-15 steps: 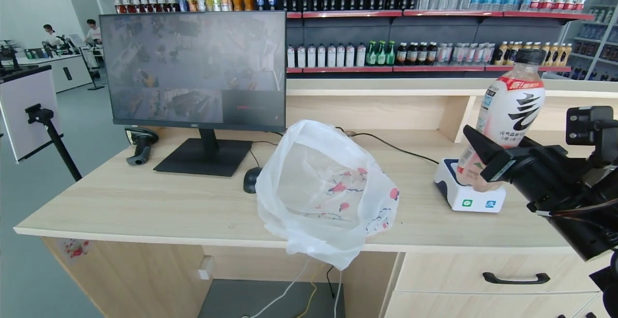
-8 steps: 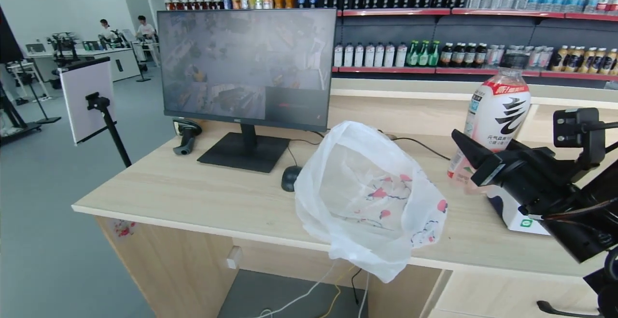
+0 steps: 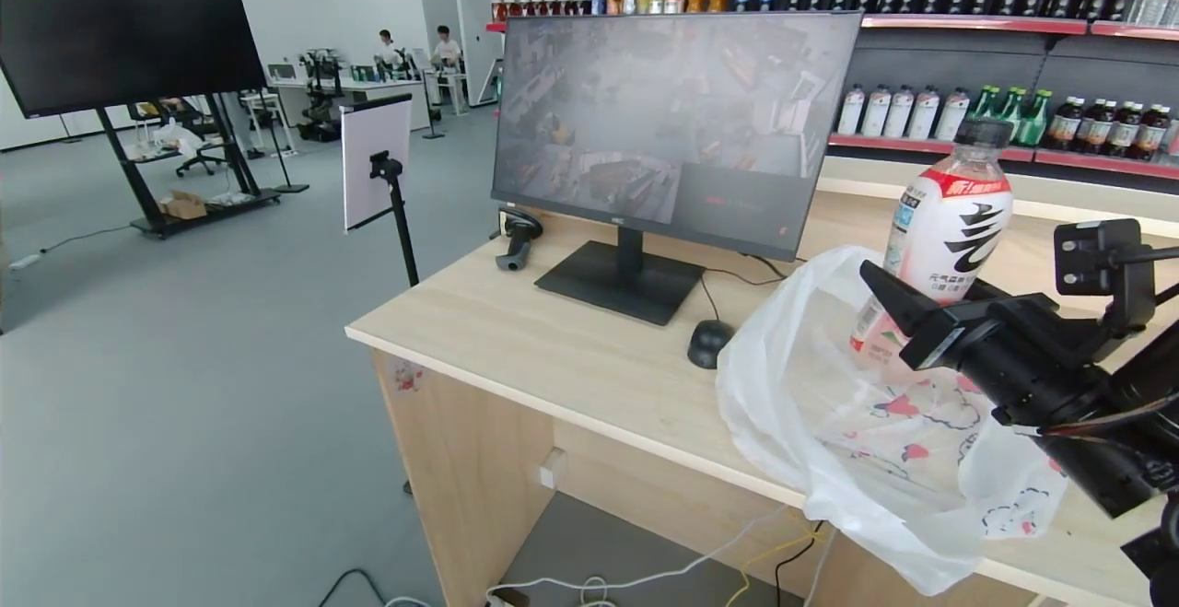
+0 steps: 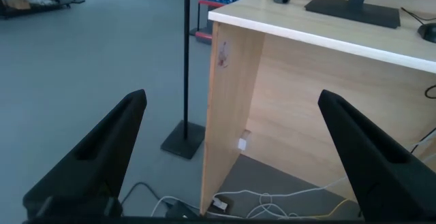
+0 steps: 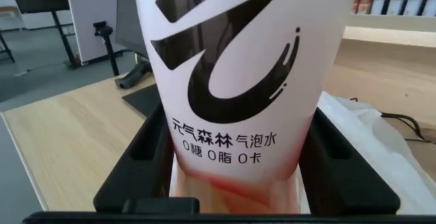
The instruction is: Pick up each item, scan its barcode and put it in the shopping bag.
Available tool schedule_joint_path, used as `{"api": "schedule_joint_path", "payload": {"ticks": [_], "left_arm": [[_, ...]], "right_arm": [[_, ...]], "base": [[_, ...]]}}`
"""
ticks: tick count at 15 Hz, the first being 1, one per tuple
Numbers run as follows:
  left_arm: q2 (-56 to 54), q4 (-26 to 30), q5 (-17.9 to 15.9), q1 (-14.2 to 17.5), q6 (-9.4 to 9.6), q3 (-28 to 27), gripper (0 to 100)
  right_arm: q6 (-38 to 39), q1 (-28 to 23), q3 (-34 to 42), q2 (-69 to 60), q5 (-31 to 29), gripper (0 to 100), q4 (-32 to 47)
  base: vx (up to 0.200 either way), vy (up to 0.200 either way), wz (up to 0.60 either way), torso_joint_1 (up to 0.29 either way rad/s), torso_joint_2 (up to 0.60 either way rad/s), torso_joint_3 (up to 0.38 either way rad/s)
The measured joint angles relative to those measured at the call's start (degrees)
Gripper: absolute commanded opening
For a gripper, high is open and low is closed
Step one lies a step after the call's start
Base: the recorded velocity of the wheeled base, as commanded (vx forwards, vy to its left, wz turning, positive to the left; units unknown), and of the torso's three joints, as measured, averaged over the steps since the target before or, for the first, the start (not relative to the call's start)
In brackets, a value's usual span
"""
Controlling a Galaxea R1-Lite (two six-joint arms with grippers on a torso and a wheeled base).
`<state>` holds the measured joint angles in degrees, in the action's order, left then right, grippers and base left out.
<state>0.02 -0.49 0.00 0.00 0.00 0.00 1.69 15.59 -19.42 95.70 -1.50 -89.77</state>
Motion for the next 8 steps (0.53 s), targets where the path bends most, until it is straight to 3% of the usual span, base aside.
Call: {"api": "schedule_joint_path", "payload": {"ticks": [3,8], "left_arm": [[0.0,-0.02,0.0,0.0,0.07,0.0,100],[0.0,0.0,0.0,0.0,0.1,0.0,100]], "right_arm": [[0.95,3.51,0.74,1.55,-0.02,0,0.0],[1.23,4.13,-0.95,5.63,0.0,0,-0.13]], "base": [[0.0,0.0,0.0,0.0,0.0,0.0],[0.0,0.0,0.0,0.0,0.0,0.0]]}}
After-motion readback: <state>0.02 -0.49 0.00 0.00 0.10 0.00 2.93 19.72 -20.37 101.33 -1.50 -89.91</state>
